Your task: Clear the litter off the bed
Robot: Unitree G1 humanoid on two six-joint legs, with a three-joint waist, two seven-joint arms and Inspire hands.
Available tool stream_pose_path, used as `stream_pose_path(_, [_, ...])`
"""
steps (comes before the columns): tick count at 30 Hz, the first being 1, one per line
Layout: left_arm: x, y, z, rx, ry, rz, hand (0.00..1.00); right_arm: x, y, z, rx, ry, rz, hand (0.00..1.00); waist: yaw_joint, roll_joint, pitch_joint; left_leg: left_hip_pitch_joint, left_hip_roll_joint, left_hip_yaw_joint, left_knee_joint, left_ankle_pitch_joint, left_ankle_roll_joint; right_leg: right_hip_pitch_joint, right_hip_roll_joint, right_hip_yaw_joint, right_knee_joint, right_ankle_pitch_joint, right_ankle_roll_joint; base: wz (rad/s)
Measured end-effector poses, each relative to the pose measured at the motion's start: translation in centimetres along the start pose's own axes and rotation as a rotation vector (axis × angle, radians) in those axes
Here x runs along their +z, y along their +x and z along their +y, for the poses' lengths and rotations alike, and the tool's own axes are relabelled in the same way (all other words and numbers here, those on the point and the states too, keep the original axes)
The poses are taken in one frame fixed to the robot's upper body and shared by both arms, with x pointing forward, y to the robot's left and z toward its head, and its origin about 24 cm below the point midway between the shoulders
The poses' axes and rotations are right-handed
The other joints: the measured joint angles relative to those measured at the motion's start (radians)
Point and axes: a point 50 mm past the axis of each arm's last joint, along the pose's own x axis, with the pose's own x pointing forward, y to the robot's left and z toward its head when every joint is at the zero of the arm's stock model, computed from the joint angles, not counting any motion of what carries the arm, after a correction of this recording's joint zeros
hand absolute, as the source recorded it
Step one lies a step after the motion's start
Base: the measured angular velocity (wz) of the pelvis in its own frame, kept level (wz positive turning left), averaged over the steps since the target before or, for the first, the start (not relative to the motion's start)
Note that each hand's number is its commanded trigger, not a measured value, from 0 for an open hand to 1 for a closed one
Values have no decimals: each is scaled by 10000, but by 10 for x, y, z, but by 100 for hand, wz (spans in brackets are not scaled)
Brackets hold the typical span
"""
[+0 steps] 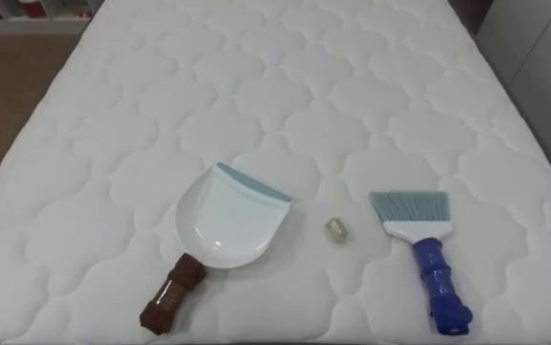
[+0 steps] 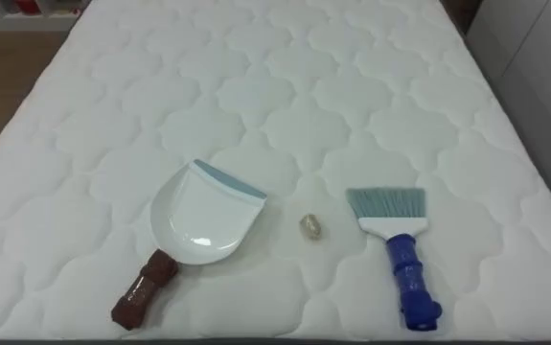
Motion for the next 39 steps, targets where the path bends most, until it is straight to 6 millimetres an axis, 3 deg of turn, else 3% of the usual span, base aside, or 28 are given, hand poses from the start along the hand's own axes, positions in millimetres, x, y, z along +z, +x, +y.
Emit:
stream_pose_path(5, [3,0,1,163,-22,-113,0,0,0,-1,-119,-25,-52,0,41,18,-9,-23,2,26,-31,-1,0,-43,3,28,4,2,3,0])
stream_pose_path(8, [4,0,1,301,-48,-210,0,0,0,-2,-406,-35,-62,0,36,10,-62,-77,4,35,-32,0,0,-111,3,32,21,4,3,0])
stream_pose_path(19, [27,1,13,1656,-1056,-1514,0,-3,-1,-5,-768,-38,-160,0,34,28,26,52,14,35,-206,1,1,-129,17,60,136,22,13,0])
stream_pose_path(25, [60,-3,30,2962,-1635,-3139,0,-3,-2,-6,-830,-78,-199,0,25,81,43,90,13,48,-255,2,4,-138,18,102,146,41,21,-1])
stream_pose_path(30, [89,-12,43,3905,-2050,-4674,0,-1,-2,-7,-830,-227,-343,0,19,73,-12,88,14,62,-284,4,5,-179,26,169,148,40,22,-3])
stream_pose_path(39, [129,-29,49,4308,-2209,-6843,0,1,-1,-6,-777,-308,-413,0,9,65,-20,87,10,56,-279,6,5,-179,20,192,140,41,22,0])
